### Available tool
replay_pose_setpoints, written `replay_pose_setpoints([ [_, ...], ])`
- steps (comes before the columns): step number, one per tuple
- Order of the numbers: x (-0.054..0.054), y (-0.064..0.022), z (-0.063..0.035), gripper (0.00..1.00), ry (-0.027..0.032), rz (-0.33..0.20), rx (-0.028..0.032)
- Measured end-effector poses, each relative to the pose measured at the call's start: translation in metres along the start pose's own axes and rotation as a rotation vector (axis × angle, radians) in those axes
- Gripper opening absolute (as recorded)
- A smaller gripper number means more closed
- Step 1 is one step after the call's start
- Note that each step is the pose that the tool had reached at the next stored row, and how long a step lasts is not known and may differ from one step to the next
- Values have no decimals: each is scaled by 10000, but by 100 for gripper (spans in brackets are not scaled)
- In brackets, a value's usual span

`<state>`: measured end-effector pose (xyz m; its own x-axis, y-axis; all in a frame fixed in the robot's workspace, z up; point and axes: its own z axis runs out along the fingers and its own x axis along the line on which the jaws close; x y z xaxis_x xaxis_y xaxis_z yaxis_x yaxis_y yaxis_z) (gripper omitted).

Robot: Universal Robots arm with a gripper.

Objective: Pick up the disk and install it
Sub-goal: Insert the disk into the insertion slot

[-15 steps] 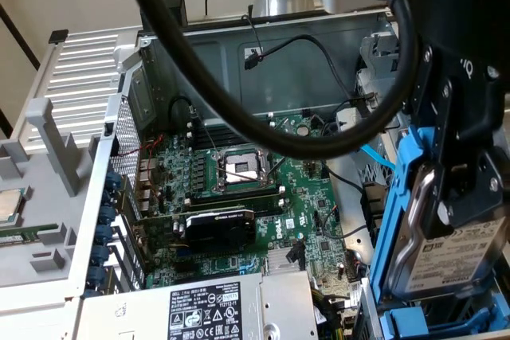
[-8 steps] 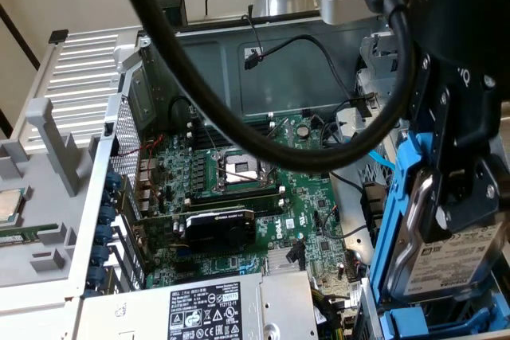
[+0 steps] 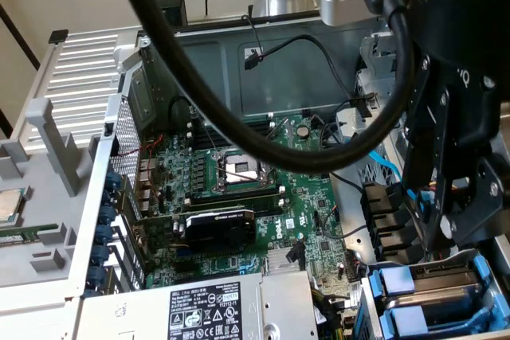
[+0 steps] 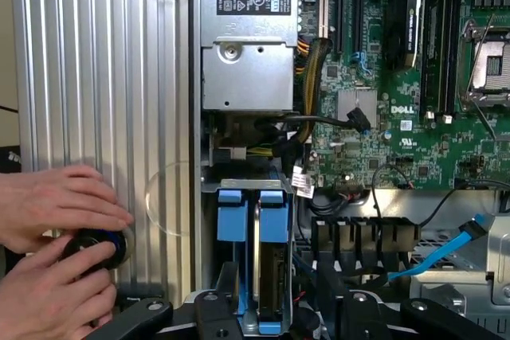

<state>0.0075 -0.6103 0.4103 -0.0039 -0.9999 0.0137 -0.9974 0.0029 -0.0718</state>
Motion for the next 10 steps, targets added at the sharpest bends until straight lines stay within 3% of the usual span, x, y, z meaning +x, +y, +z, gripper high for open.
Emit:
replay_pose_setpoints([
  [10, 0, -22, 2, 51, 0, 0, 0],
])
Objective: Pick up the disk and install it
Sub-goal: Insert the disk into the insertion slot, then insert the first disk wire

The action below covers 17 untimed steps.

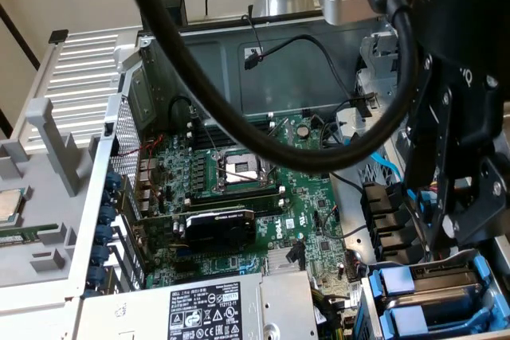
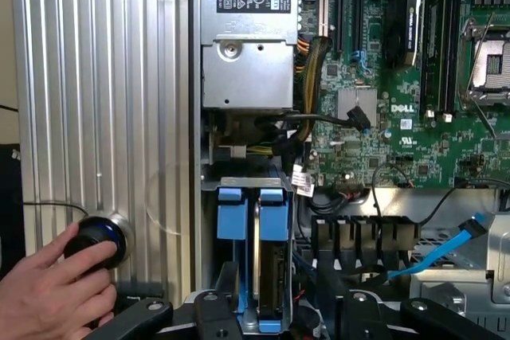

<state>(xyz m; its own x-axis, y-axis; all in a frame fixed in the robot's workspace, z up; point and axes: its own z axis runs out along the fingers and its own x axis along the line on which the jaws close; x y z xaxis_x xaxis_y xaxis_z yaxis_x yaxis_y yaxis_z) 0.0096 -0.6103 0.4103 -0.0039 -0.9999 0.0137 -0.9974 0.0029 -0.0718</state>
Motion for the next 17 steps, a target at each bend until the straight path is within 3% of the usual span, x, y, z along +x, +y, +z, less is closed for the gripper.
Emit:
replay_pose_setpoints([
  [6, 0, -43, 3, 51, -1, 0, 0],
  [14, -4, -182, 15, 51, 1, 0, 1],
  [17, -15, -278, 20, 51, 3, 0, 8],
])
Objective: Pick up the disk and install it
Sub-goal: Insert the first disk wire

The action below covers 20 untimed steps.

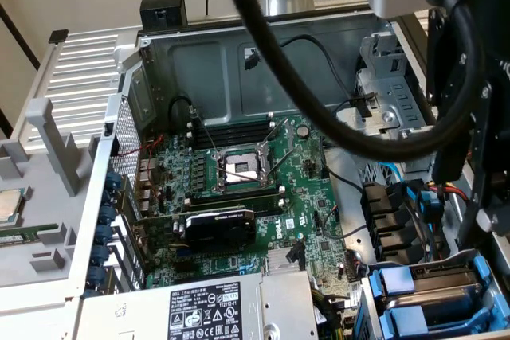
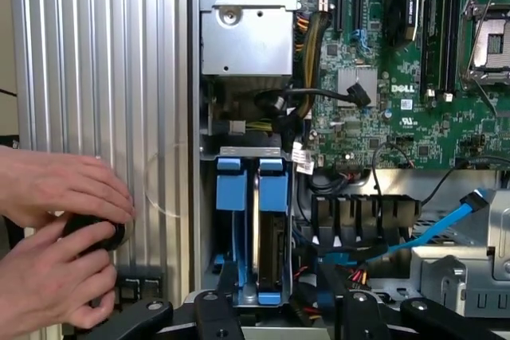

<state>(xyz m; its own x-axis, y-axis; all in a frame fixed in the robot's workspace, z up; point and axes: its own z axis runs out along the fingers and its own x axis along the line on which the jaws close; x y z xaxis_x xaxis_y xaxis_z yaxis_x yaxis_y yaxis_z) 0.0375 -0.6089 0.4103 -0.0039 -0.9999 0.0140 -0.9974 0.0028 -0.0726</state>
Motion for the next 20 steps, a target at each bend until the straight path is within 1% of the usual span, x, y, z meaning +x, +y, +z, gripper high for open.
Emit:
replay_pose_setpoints([
  [5, -36, -143, 10, 51, -1, 1, 26],
  [10, -106, -212, 14, 51, 8, 22, 151],
  [14, -160, -268, 18, 51, 13, 45, 215],
  [17, -186, -304, 27, 53, 17, 88, 223],
  [18, -190, -310, 32, 59, 19, 120, 223],
  [20, -191, -316, 48, 59, 31, 265, 221],
])
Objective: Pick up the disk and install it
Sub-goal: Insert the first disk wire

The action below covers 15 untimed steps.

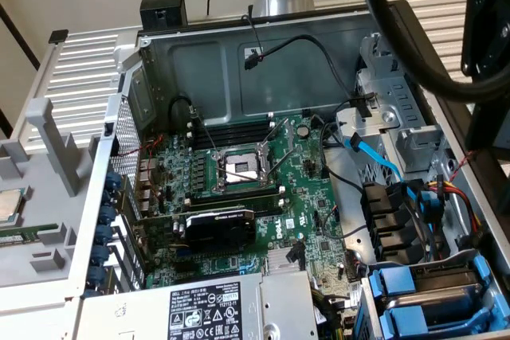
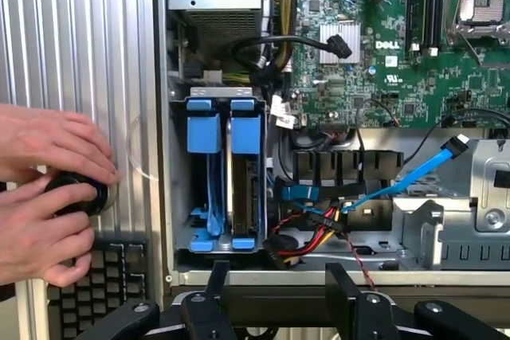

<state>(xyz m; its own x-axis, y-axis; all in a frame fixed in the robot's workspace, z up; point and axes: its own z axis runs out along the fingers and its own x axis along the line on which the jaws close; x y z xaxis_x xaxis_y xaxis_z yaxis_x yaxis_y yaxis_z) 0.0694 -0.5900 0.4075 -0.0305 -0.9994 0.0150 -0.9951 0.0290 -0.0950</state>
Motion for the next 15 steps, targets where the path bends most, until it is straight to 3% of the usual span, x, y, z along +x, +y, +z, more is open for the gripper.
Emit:
replay_pose_setpoints([
  [4, -1, 4, 47, 59, 18, 620, -11],
  [8, -41, 12, 79, 59, -97, 836, -9],
  [11, -77, 19, 82, 59, -91, 815, -34],
  [15, -235, 32, 137, 59, -74, 813, -35],
])
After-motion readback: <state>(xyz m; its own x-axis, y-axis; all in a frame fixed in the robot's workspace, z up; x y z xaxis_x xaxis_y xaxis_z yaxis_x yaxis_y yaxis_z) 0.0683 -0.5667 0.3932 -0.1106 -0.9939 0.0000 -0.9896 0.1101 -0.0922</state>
